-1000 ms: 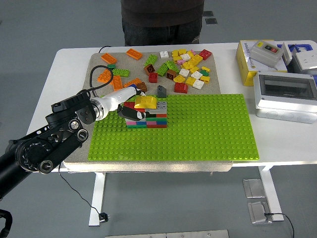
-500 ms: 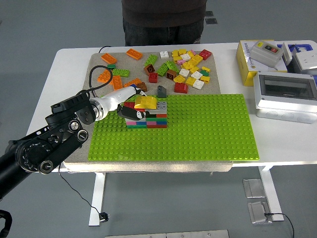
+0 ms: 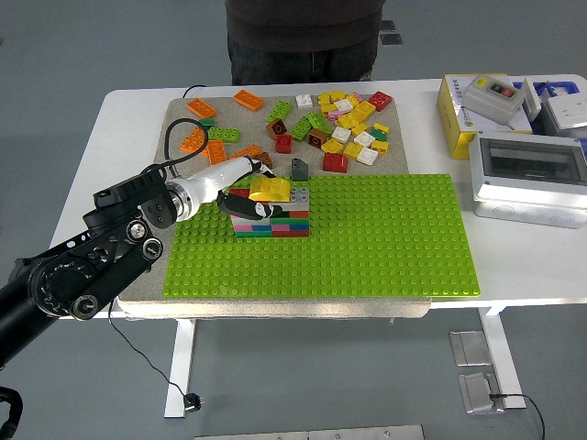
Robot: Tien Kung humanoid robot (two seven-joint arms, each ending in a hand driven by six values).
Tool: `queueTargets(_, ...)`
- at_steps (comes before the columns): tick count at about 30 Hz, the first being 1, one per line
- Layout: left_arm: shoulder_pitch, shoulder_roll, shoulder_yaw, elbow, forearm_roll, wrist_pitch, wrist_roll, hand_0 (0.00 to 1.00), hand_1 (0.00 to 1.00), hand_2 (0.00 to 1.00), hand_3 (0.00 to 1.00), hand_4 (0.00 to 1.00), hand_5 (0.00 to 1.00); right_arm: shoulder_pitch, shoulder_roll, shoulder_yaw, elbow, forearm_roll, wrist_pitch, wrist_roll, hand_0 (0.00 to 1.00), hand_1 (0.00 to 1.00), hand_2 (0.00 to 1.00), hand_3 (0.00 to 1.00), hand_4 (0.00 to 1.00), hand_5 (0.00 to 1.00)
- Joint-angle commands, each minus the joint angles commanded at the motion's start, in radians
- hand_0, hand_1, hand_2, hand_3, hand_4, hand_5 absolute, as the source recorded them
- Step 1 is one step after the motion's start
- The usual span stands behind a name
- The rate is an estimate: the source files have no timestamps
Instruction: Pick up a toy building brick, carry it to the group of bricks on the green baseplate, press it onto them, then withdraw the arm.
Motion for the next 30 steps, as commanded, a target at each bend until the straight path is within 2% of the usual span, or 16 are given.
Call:
queueTargets(1, 0.0, 0.0, -0.001, 0.0, -0.001, -0.001, 0.0, 0.989, 0.985, 0.991, 0.798, 0.772, 0.431, 0.0, 0.0, 0.0, 0.0, -0.001, 0.0, 0.0, 0.771, 0.711, 0.748, 0.732, 0.534, 0.858)
queueTargets(6, 0.001, -0.001, -0.003, 0.0, -0.005, -0.006, -0.004, 0.989, 0.985, 0.991, 0.798, 0.772, 0.431, 0.0, -0.001, 0.001, 0.0, -0.006, 0.001, 0.001, 0.771, 0.711, 0.748, 0.732, 0.534, 0.858)
queueTargets(13, 0.001, -0.001, -0.011, -0.003, -0.009, -0.015, -0.008, 0.992, 0.988, 0.993, 0.798, 0.791, 0.455, 0.001, -0.001, 0.0, 0.0, -0.007, 0.0, 0.001, 0.771, 0.711, 0.749, 0.73, 0.525, 0.851)
queueTargets(25, -0.02, 0.01, -0.034, -0.008, -0.031, -0.024, -0.048, 0.997, 0.99, 0.997, 0.797, 0.824, 0.48, 0.004, -0.004, -0.014, 0.0, 0.0, 0.0, 0.003, 0.771, 0.711, 0.748, 0.727, 0.525, 0.851)
queueTargets(30, -0.022, 0.019, -0.064, -0.036, -0.018, -0.031, -0.041, 0.997, 0.99, 0.997, 0.797, 0.824, 0.48, 0.004, -0.005, -0.008, 0.0, -0.009, -0.001, 0.001, 0.771, 0.711, 0.748, 0.727, 0.525, 0.851)
